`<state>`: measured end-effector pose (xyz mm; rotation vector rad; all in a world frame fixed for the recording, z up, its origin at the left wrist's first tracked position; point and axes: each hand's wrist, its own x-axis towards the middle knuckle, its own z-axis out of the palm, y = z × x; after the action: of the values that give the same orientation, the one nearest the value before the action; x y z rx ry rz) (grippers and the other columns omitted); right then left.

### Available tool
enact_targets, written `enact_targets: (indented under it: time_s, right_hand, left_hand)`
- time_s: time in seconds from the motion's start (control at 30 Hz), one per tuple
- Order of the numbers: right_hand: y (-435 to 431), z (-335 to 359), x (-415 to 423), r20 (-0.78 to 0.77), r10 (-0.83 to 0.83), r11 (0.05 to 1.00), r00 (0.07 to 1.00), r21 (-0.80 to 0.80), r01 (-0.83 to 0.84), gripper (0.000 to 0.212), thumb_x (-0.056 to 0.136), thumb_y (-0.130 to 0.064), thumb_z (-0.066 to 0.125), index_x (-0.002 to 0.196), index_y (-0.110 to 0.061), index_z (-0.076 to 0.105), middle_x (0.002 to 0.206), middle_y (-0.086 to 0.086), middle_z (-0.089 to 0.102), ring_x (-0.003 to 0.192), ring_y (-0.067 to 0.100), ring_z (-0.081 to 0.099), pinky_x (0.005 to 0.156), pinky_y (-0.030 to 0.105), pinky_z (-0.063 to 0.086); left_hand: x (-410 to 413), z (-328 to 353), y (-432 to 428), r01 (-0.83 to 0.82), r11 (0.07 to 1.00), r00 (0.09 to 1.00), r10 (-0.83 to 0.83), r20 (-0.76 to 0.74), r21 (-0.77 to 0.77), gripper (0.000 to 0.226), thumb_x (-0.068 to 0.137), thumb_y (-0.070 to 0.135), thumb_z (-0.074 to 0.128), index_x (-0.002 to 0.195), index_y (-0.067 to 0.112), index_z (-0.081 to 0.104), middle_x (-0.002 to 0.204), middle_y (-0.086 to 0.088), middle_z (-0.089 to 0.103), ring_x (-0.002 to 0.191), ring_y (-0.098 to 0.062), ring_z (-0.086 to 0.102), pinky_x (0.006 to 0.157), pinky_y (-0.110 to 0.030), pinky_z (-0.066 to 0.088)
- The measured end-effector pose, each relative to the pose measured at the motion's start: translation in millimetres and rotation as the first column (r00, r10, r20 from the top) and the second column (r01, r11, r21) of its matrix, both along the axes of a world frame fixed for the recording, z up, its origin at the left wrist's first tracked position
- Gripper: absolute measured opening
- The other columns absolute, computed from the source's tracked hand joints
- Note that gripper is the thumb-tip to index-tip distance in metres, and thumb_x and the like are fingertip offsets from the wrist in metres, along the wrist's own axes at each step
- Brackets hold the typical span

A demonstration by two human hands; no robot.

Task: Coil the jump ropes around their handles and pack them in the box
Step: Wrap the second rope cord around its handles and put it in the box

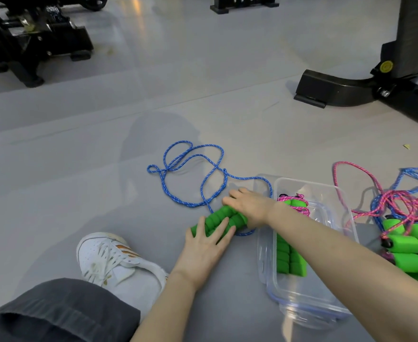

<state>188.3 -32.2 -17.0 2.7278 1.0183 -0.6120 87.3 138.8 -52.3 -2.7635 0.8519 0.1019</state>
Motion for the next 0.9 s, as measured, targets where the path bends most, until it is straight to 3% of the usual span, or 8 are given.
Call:
enact_targets:
  time_s: [0.2,0.3,0.5,0.57,0.63,0.7,0.8,0.9]
  right_hand:
    - [-20,67,18,0.248,-0.149,0.964,0.957,0.253,0.085,0.061,0.074,-0.015,0.064,0.13,-0.015,0.039,0.12,0.01,0.04,0.104,0.031,0.044,0.086,0.038,0.039]
    - [-36,121,21,0.339,-0.214,0.917,0.916,0.394,0.068,0.064,0.073,-0.024,0.067,0.132,-0.016,0.043,0.117,0.014,0.043,0.098,0.036,0.049,0.085,0.042,0.041]
    - [-82,237,10,0.395,-0.418,0.726,0.818,0.687,0.04,0.083,0.058,-0.008,0.071,0.137,-0.016,0.044,0.135,0.017,0.033,0.118,0.034,0.045,0.099,0.037,0.042]
    - [-97,266,2,0.268,-0.525,0.538,0.808,0.84,0.071,0.099,0.058,-0.006,0.072,0.146,-0.018,0.027,0.134,0.011,0.031,0.117,0.022,0.044,0.098,0.026,0.04]
    - [-106,281,-7,-0.072,-0.553,0.191,0.83,0.959,0.211,0.116,0.063,-0.001,0.074,0.15,-0.025,0.002,0.125,0.002,0.043,0.099,0.014,0.054,0.084,0.022,0.049]
    - [-114,280,-20,-0.386,-0.426,-0.063,0.818,0.915,0.399,0.113,0.07,0.011,0.071,0.15,-0.026,-0.001,0.111,-0.006,0.056,0.085,0.011,0.061,0.076,0.018,0.052]
    - [-126,261,-28,-0.522,-0.271,-0.057,0.809,0.848,0.528,0.064,0.073,0.012,0.068,0.127,-0.017,0.048,0.094,-0.003,0.066,0.085,0.013,0.06,0.084,0.023,0.046]
    - [-133,235,-27,-0.576,-0.361,0.104,0.733,0.757,0.645,0.024,0.079,0.002,0.067,0.095,-0.016,0.063,0.078,-0.001,0.062,0.069,0.012,0.057,0.083,0.032,0.039]
  left_hand:
    - [47,76,10,0.154,0.987,0.937,-0.162,0.31,0.049,0.078,0.054,0.008,0.049,0.131,0.019,0.057,0.137,-0.004,0.052,0.105,-0.05,0.051,0.065,-0.052,0.049]
    - [73,123,14,0.267,0.96,0.805,-0.268,0.53,0.08,0.062,0.076,0.004,0.03,0.135,0.018,0.041,0.139,-0.005,0.04,0.107,-0.048,0.051,0.072,-0.053,0.05]
    - [106,247,-13,0.424,0.887,0.494,-0.398,0.773,0.185,0.049,0.098,0.003,0.019,0.135,0.021,0.044,0.139,-0.003,0.052,0.106,-0.048,0.053,0.073,-0.053,0.048]
    - [104,283,-26,0.456,0.871,0.438,-0.4,0.805,0.184,0.053,0.1,0.002,0.012,0.134,0.019,0.048,0.137,-0.004,0.055,0.102,-0.048,0.057,0.072,-0.053,0.048]
    - [105,302,-33,0.456,0.862,0.404,-0.421,0.812,0.22,0.055,0.096,0.0,0.01,0.139,0.016,0.041,0.142,-0.007,0.049,0.107,-0.051,0.053,0.075,-0.054,0.045]
    - [106,309,-34,0.471,0.837,0.386,-0.478,0.789,0.277,0.058,0.089,-0.002,0.019,0.143,0.015,0.034,0.146,-0.009,0.042,0.111,-0.052,0.046,0.076,-0.054,0.043]
    - [103,303,-29,0.495,0.807,0.356,-0.527,0.772,0.323,0.057,0.092,-0.003,0.018,0.143,0.014,0.034,0.145,-0.01,0.043,0.11,-0.052,0.048,0.075,-0.053,0.043]
    - [98,279,-29,0.513,0.797,0.355,-0.535,0.767,0.319,0.054,0.097,-0.002,0.012,0.139,0.017,0.04,0.14,-0.007,0.051,0.105,-0.05,0.054,0.074,-0.053,0.046]
